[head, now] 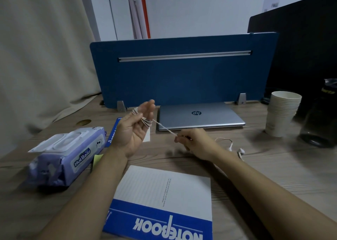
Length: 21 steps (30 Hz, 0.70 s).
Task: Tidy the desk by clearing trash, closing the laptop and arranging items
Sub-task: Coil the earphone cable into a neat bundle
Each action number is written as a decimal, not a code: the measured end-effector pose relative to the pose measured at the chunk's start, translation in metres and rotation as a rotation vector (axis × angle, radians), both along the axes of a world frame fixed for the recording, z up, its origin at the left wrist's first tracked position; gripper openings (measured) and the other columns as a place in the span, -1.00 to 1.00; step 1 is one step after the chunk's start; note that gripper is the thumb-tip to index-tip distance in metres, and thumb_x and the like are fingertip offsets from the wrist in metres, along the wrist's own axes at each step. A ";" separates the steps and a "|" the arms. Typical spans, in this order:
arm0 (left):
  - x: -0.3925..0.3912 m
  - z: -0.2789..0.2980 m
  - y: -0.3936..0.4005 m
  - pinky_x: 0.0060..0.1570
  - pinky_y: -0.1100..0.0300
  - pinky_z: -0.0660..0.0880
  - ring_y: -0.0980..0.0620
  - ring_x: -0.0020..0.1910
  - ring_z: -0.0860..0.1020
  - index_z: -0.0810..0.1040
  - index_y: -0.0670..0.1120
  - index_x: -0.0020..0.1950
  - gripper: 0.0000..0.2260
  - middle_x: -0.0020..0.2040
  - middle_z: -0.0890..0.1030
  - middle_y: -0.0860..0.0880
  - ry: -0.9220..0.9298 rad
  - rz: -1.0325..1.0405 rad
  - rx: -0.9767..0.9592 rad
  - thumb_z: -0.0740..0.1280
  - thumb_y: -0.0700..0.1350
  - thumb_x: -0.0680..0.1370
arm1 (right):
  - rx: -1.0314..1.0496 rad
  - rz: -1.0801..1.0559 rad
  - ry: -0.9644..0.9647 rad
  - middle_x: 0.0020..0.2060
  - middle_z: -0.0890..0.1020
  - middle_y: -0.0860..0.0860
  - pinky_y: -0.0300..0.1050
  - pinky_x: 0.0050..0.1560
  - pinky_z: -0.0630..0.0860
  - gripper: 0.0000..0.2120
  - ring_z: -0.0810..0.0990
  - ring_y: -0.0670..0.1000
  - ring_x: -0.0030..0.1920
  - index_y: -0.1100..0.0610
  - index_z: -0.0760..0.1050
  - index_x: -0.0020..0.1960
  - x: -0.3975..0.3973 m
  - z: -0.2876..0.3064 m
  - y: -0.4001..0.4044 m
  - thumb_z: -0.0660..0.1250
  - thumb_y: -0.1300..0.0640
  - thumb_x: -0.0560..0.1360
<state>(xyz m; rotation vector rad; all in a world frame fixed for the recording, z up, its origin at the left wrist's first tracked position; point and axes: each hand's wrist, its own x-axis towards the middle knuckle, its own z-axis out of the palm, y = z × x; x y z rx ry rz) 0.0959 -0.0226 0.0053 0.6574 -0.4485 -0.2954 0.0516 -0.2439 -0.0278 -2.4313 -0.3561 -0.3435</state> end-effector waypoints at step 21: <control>-0.016 -0.016 -0.006 -0.03 0.01 0.55 0.08 -0.16 0.64 0.50 0.05 0.22 -0.34 -0.10 0.65 0.01 -0.555 0.201 1.454 0.19 0.50 0.35 | 0.040 0.006 -0.458 -0.31 0.63 -0.08 -0.10 -0.25 0.50 -0.89 0.53 -0.10 -0.31 0.11 0.60 -0.18 -0.016 0.019 0.010 0.42 0.08 0.48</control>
